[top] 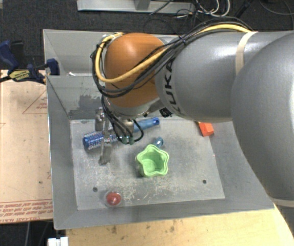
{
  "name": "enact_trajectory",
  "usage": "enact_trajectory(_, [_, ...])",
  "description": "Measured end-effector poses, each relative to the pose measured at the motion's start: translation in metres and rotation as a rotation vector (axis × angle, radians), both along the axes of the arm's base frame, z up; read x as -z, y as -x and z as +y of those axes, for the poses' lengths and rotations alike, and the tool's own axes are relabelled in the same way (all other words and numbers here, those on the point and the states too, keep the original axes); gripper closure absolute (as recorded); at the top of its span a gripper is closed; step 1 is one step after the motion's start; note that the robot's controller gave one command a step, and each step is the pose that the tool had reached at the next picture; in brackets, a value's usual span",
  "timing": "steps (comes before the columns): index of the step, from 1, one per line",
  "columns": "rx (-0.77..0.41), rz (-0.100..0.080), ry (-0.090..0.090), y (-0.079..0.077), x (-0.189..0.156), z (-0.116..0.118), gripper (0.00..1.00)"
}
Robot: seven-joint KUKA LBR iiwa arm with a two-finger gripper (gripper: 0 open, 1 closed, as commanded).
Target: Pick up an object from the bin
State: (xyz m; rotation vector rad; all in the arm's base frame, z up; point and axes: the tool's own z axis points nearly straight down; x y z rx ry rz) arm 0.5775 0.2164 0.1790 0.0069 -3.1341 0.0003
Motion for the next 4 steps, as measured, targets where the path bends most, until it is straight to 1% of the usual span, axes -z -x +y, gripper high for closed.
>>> enact_trajectory(1, [-0.106, -0.007, 0.000, -0.050, 0.094, -0.035, 0.00])
enact_trajectory(2, [-0.108, -0.010, -0.003, -0.050, 0.089, -0.033, 1.00])
enact_trajectory(3, [-0.057, -0.017, -0.006, -0.043, -0.061, 0.004, 1.00])
enact_trajectory(4, [-0.303, -0.006, -0.002, -0.030, -0.034, 0.010, 1.00])
